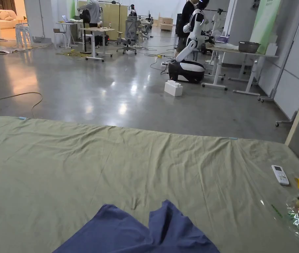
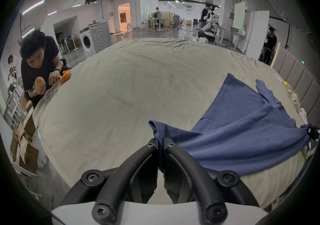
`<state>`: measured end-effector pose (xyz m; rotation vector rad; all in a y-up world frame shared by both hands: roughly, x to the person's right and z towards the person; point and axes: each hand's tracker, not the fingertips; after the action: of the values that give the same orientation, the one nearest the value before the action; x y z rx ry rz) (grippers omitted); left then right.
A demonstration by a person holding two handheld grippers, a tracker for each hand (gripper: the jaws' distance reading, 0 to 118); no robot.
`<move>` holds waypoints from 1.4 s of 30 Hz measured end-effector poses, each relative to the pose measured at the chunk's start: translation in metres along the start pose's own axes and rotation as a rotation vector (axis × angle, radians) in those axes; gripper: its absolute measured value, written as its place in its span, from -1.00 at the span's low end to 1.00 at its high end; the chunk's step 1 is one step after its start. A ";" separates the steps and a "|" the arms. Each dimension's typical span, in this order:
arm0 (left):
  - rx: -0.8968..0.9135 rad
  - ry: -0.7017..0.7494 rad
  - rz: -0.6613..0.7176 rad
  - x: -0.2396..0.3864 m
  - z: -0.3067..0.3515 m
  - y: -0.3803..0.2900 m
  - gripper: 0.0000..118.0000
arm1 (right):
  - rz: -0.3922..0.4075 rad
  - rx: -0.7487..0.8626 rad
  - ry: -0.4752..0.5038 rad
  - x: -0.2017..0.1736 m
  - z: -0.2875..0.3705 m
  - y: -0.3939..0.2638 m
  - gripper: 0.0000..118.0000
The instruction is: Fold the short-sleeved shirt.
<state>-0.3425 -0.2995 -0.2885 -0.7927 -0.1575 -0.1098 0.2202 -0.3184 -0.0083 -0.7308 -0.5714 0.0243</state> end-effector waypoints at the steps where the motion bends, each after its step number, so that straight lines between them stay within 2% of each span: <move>1: -0.002 0.016 -0.010 0.000 0.001 0.001 -0.89 | 0.003 -0.001 -0.003 -0.003 0.002 0.000 -0.86; 3: -0.003 0.067 -0.042 0.002 0.006 -0.003 -0.69 | 0.017 -0.003 -0.021 -0.008 0.008 0.005 -0.69; 4: 0.005 0.079 -0.048 0.000 0.010 -0.002 -0.62 | 0.011 0.016 -0.042 -0.007 0.012 0.006 -0.53; 6: 0.028 0.094 -0.054 0.000 0.020 -0.004 -0.28 | -0.009 0.073 -0.056 -0.010 0.022 0.014 0.05; 7: 0.042 0.097 -0.052 0.000 0.023 -0.002 -0.11 | -0.009 0.092 -0.055 -0.013 0.025 0.019 0.27; 8: 0.062 0.102 -0.049 0.000 0.027 0.002 -0.03 | -0.006 0.122 -0.050 -0.017 0.030 0.025 0.46; 9: 0.080 0.106 -0.046 0.003 0.031 0.006 -0.03 | -0.003 0.157 -0.041 -0.021 0.033 0.032 0.52; 11: 0.125 0.107 -0.040 0.011 0.038 0.014 -0.02 | -0.009 0.211 -0.011 -0.031 0.040 0.045 0.53; 17: 0.319 -0.013 -0.043 0.056 0.062 0.049 -0.02 | -0.005 0.407 0.037 -0.072 0.053 0.087 0.52; 20: 0.447 -0.047 -0.091 0.089 0.078 0.060 -0.03 | -0.001 0.529 0.038 -0.090 0.064 0.105 0.45; 22: 0.518 -0.041 -0.114 0.103 0.081 0.064 -0.06 | -0.013 0.580 0.049 -0.098 0.073 0.114 0.30; 24: 0.595 -0.065 -0.118 0.118 0.090 0.067 -0.20 | -0.022 0.615 0.046 -0.104 0.079 0.122 -0.20; 26: 0.657 -0.080 -0.130 0.130 0.097 0.069 -0.34 | -0.005 0.679 0.014 -0.108 0.087 0.128 -0.38; 27: 0.670 -0.079 -0.139 0.135 0.100 0.070 -0.40 | -0.026 0.658 0.029 -0.109 0.088 0.129 -0.50; 28: 0.676 -0.076 -0.145 0.140 0.103 0.070 -0.63 | -0.028 0.673 0.031 -0.111 0.091 0.132 -0.73; 29: 0.681 -0.075 -0.152 0.144 0.105 0.071 -0.80 | -0.033 0.685 0.055 -0.109 0.092 0.133 -0.78; 31: 0.695 -0.099 -0.165 0.149 0.107 0.070 -0.89 | -0.037 0.675 0.075 -0.108 0.093 0.136 -0.83; 32: 0.696 -0.102 -0.167 0.151 0.108 0.069 -0.94 | -0.052 0.672 0.075 -0.110 0.094 0.135 -0.93; 33: 0.698 -0.096 -0.165 0.152 0.108 0.068 -0.94 | -0.020 0.690 0.038 -0.110 0.097 0.137 -0.93; 36: 0.698 -0.124 -0.133 0.149 0.106 0.064 -1.00 | -0.046 0.664 0.050 -0.110 0.095 0.136 -0.98; 42: 0.581 -0.122 -0.095 0.113 0.088 0.048 -1.00 | -0.033 0.627 0.051 -0.107 0.085 0.127 -0.98</move>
<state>-0.2327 -0.2074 -0.2401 -0.2116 -0.3250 -0.0984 0.1087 -0.1923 -0.0902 -0.1120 -0.4888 0.1474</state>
